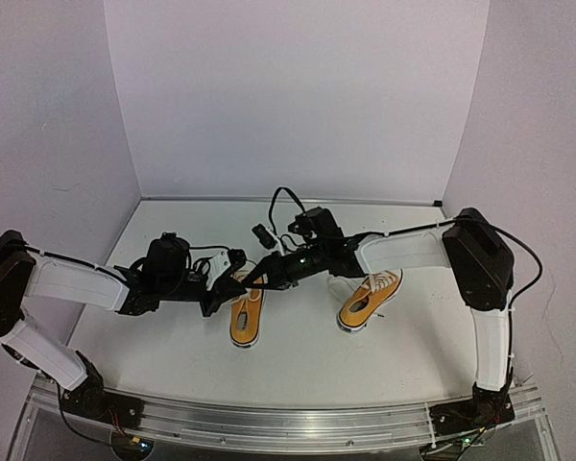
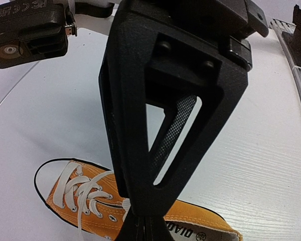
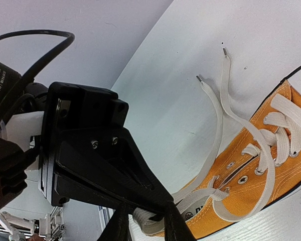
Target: Tie the shoes
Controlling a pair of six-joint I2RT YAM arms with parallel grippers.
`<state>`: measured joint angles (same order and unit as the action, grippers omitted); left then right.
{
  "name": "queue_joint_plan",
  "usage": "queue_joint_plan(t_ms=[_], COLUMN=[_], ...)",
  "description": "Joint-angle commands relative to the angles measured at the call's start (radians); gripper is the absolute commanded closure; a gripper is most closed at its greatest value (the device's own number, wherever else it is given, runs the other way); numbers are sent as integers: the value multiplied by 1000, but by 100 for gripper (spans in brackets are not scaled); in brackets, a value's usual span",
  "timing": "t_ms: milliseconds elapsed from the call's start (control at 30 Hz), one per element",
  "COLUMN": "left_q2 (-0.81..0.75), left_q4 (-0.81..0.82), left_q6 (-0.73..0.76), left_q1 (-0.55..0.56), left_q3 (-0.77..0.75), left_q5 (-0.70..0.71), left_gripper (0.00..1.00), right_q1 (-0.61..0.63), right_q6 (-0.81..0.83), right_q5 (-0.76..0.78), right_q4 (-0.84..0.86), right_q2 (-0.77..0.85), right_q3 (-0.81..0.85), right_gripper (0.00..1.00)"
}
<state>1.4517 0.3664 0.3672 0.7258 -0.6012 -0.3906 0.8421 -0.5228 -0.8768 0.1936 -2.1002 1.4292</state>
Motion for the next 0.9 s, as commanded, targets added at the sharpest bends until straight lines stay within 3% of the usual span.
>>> queue_joint_plan(t_ms=[0, 100, 200, 300, 500, 633, 733, 867], left_q2=[-3, 1, 1, -4, -98, -179, -145, 3], left_q4=[32, 33, 37, 20, -128, -109, -198, -413], left_q6=[9, 9, 5, -5, -32, -103, -159, -239], left_q1=[4, 5, 4, 4, -23, -76, -131, -195], left_q3=[-42, -46, -47, -52, -53, -28, -87, -243], left_q5=[-5, -4, 1, 19, 135, 222, 284, 322], left_gripper=[100, 100, 100, 96, 72, 53, 43, 42], right_q1=[13, 14, 15, 14, 11, 9, 9, 8], right_q6=[11, 19, 37, 53, 79, 83, 84, 87], right_q5=[-19, -25, -19, -10, 32, 38, 38, 38], right_q4=[25, 14, -1, -13, -26, -25, -25, -26], right_q2=[-14, -14, -10, 3, 38, 41, 42, 42], right_q3=[41, 41, 40, 37, 24, 21, 24, 27], right_gripper=[77, 82, 100, 100, 100, 100, 100, 100])
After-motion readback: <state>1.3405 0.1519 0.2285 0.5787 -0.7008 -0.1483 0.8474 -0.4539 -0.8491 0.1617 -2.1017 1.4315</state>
